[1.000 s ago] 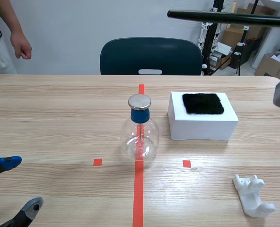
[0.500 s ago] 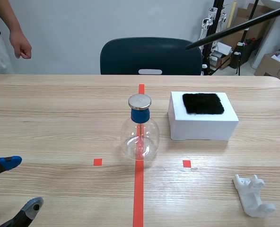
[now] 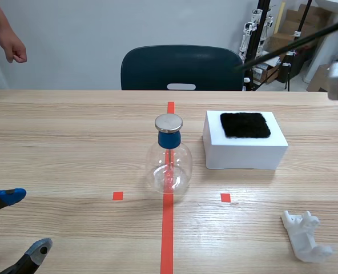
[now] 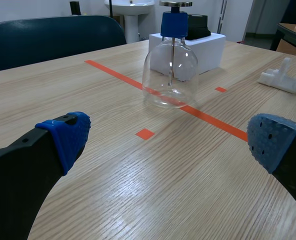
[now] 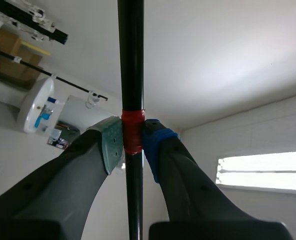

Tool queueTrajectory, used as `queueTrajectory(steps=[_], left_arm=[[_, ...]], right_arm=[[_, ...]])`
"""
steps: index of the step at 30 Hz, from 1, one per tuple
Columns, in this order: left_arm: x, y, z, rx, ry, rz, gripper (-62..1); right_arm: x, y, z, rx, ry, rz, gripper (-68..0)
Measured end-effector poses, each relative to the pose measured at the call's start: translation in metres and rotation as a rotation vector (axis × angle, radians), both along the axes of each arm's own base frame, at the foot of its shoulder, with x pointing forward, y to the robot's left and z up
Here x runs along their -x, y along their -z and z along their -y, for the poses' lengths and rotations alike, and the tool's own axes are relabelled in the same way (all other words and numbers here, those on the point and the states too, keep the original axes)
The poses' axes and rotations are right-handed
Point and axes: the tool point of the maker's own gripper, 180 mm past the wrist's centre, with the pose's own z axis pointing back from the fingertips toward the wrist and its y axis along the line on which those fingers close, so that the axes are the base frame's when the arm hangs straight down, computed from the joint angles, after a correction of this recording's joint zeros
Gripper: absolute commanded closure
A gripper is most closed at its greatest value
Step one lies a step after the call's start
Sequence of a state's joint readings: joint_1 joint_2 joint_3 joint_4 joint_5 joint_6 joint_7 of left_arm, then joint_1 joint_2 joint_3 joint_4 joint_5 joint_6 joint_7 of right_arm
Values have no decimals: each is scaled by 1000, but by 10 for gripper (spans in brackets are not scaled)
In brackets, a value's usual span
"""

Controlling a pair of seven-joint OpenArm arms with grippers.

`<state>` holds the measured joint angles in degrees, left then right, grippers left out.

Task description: Do the electroscope experiment. rub the rod on the fur

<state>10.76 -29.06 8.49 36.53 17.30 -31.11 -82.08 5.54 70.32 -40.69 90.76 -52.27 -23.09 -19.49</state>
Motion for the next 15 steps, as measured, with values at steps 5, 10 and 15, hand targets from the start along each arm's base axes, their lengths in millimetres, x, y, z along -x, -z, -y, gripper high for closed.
queueTrajectory(steps=[5, 10, 15], left_arm=[[0, 0, 0, 0, 0, 0, -623], [0, 0, 0, 0, 0, 0, -623], [0, 0, 0, 0, 0, 0, -623]], right_arm=[[6, 21, 3, 21, 19, -49, -2], [5, 29, 21, 48, 82, -61, -2], [-20, 25, 38, 22, 187, -45, -2]])
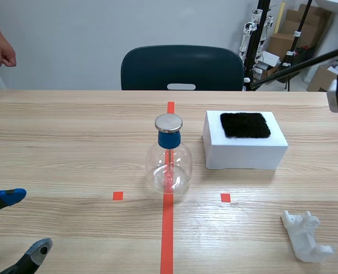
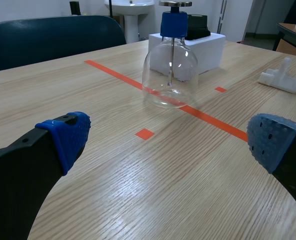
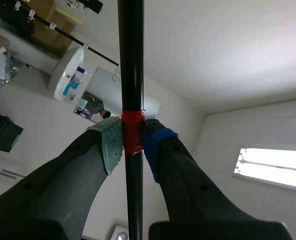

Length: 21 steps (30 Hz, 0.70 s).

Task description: Do the electroscope experiment. rub the rod on the fur

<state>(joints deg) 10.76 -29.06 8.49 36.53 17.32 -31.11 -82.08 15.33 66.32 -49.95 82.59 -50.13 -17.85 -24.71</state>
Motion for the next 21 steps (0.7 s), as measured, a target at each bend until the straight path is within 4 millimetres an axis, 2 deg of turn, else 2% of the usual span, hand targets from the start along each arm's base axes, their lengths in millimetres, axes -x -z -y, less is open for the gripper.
queueTrajectory(steps=[3, 6, 11, 21], left_arm=[[0, 0, 0, 0, 0, 0, -623], [0, 0, 0, 0, 0, 0, -623], [0, 0, 0, 0, 0, 0, -623], [0, 0, 0, 0, 0, 0, -623]], right_arm=[[-15, 10, -1, 12, -19, -23, -2], [-20, 28, 1, 12, -32, -77, -2], [-21, 47, 7, 14, -40, -136, -2], [-19, 65, 8, 10, -57, -191, -2]])
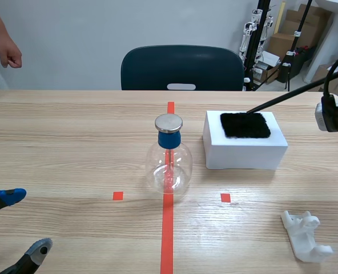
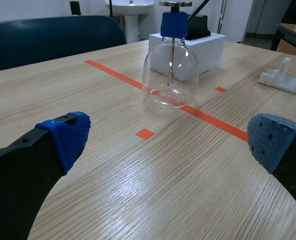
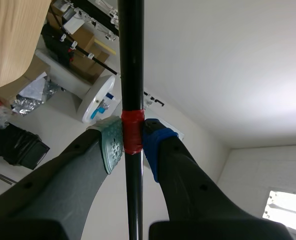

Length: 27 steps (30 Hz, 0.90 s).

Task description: Do the electroscope experiment. rub the rod on the fur

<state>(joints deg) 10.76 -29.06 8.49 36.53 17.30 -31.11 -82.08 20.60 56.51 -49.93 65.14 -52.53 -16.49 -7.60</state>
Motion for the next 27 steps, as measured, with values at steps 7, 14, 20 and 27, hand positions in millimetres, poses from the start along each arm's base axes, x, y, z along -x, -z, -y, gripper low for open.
queueTrajectory(steps=[7, 14, 20, 27], left_arm=[[0, 0, 0, 0, 0, 0, -623], [0, 0, 0, 0, 0, 0, -623], [0, 0, 0, 0, 0, 0, -623], [0, 0, 0, 0, 0, 0, -623]], right_arm=[[-1, 14, -8, -2, -4, -14, -1], [1, 18, -16, 17, -53, -33, -2], [1, 20, -21, 8, -60, -36, -2], [-1, 22, -8, 32, 57, -13, -2]])
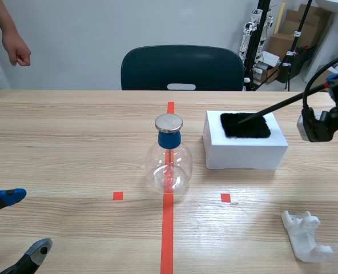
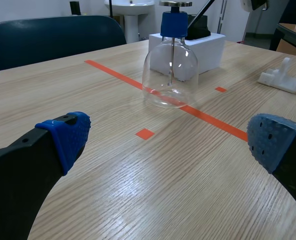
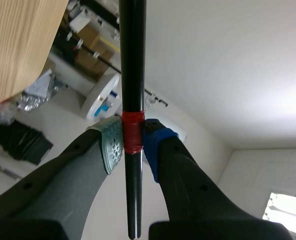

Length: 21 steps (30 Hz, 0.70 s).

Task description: Do the electroscope experiment. rub the rod on the fur

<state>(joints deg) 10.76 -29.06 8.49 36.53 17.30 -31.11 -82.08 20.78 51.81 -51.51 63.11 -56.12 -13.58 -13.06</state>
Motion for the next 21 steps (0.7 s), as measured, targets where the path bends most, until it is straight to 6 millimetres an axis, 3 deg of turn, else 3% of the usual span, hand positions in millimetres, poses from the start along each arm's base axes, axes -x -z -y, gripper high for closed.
queueTrajectory(steps=[3, 12, 21], left_arm=[[0, 0, 0, 0, 0, 0, -623], [0, 0, 0, 0, 0, 0, -623], [0, 0, 0, 0, 0, 0, -623]], right_arm=[[1, 3, -2, 5, -26, -21, -2], [-2, -15, -35, 36, -165, 44, -1], [-1, -20, -13, 149, -137, 36, -2]])
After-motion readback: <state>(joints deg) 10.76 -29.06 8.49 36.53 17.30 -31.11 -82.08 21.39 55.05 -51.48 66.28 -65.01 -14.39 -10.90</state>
